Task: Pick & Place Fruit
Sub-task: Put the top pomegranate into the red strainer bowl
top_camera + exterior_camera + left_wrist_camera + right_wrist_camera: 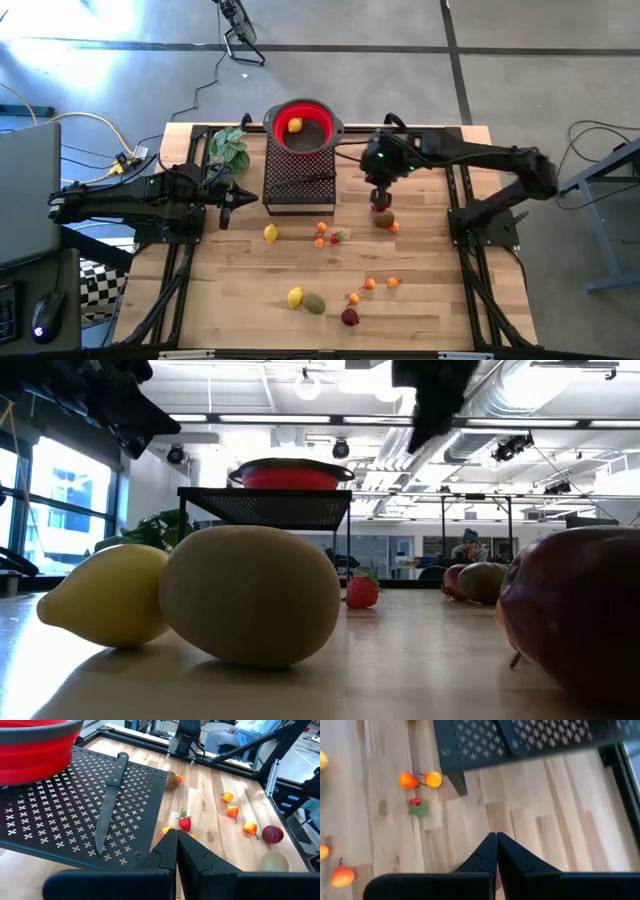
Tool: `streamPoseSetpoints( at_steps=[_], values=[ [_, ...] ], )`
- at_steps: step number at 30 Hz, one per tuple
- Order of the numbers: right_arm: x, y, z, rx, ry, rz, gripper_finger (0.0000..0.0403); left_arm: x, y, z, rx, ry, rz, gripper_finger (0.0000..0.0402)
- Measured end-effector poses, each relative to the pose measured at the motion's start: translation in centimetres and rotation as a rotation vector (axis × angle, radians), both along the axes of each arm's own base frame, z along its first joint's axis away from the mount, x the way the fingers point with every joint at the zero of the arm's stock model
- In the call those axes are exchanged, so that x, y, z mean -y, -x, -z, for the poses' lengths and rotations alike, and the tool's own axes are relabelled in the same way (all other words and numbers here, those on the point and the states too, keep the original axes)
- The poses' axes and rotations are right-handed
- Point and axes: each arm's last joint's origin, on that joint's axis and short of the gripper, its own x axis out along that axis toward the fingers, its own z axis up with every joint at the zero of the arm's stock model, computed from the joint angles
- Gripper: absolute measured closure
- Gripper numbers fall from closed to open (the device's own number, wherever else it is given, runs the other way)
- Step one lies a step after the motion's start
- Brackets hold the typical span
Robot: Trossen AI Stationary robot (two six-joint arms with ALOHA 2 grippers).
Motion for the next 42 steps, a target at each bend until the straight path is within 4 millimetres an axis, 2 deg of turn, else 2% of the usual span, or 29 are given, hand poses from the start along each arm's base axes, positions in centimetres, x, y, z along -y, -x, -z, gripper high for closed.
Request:
streamPoseSetpoints(
  at_steps=[4,9,13,20,25,30,42],
  values=[
    [-0.3,2.0,1.0,-0.004,-0.015,0.126,0.04,0.0,0.0,0.0,0.0,-0.003,-0.001,0.0402],
    [-0.5,3.2,1.9,-0.004,-0.08,0.267,0.04,0.0,0.0,0.0,0.0,-0.003,0.0,0.0402],
    [-0.4,3.1,2.9,-0.003,-0.098,0.306,0.04,0.0,0.0,0.0,-0.002,-0.013,0.003,0.0402],
    [0.0,2.5,4.2,-0.008,-0.029,0.388,0.0401,0.0,0.0,0.0,-0.006,-0.063,0.017,0.0402],
    [0.2,2.3,4.2,0.021,-0.021,0.444,0.0401,0.0,0.0,0.0,-0.002,-0.064,0.014,0.0402],
    [0.7,2.0,3.9,0.058,0.053,0.445,0.0401,-0.3,0.0,0.0,-0.008,-0.087,-0.078,0.0402],
    [3.8,2.9,3.8,0.066,0.061,0.538,0.0401,-0.8,0.2,-0.1,-0.022,-0.147,-0.249,0.0402]
  ],
)
